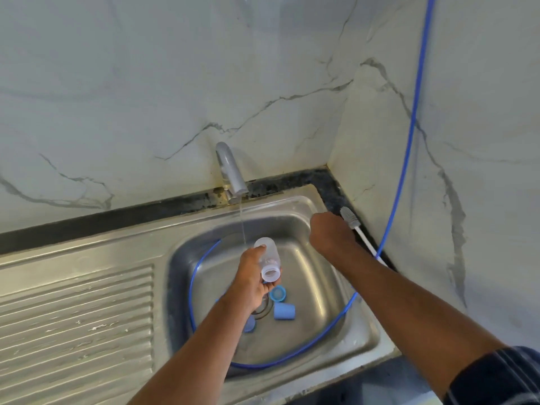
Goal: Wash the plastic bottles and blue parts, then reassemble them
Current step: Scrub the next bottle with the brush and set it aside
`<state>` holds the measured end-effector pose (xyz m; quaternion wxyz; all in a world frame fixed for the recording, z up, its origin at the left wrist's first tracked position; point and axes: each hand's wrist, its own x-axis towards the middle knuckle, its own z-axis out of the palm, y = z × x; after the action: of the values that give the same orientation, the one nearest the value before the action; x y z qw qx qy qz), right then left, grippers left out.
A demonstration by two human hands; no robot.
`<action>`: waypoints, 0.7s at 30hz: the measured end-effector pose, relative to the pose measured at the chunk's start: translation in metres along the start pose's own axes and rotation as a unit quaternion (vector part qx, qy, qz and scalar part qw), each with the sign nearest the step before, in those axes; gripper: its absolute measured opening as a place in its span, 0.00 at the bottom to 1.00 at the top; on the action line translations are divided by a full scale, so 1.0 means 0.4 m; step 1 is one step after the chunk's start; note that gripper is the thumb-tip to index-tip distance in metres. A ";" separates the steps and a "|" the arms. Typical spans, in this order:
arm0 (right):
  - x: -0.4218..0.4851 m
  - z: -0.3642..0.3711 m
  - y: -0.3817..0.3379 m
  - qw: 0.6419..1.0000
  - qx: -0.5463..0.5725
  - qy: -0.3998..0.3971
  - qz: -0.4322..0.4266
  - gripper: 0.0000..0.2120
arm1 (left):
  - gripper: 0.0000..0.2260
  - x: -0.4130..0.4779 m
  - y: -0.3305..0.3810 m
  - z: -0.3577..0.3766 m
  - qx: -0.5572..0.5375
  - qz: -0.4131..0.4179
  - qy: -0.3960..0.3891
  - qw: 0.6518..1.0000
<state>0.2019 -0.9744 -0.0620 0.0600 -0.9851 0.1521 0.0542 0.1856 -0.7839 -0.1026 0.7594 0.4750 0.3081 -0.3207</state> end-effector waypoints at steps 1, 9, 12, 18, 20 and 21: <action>0.007 0.005 -0.033 1.000 0.022 -0.016 -0.011 0.09 | 0.15 0.006 0.015 -0.010 0.016 0.010 0.011 1.000; 0.067 0.075 -0.242 0.810 0.535 -0.235 0.045 0.16 | 0.14 0.061 0.142 -0.036 0.073 0.099 -0.019 0.992; 0.079 0.088 -0.285 0.786 0.578 -0.210 0.067 0.14 | 0.13 0.071 0.169 -0.032 0.093 0.126 0.010 0.988; 0.090 0.091 -0.346 0.868 0.488 -0.068 0.062 0.13 | 0.12 0.095 0.161 -0.056 0.074 0.177 0.027 0.981; 0.082 0.081 -0.354 0.865 0.497 -0.057 0.043 0.13 | 0.11 0.089 0.166 -0.052 0.042 0.185 0.053 0.980; 0.075 0.079 -0.355 0.864 0.500 -0.054 0.029 0.12 | 0.10 0.091 0.166 -0.048 0.036 0.178 0.061 0.981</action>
<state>0.2709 -0.8444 -0.0826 0.5508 -0.8136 0.1842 0.0260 0.2561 -0.7506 -0.1028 0.7668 0.5677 0.2524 -0.1615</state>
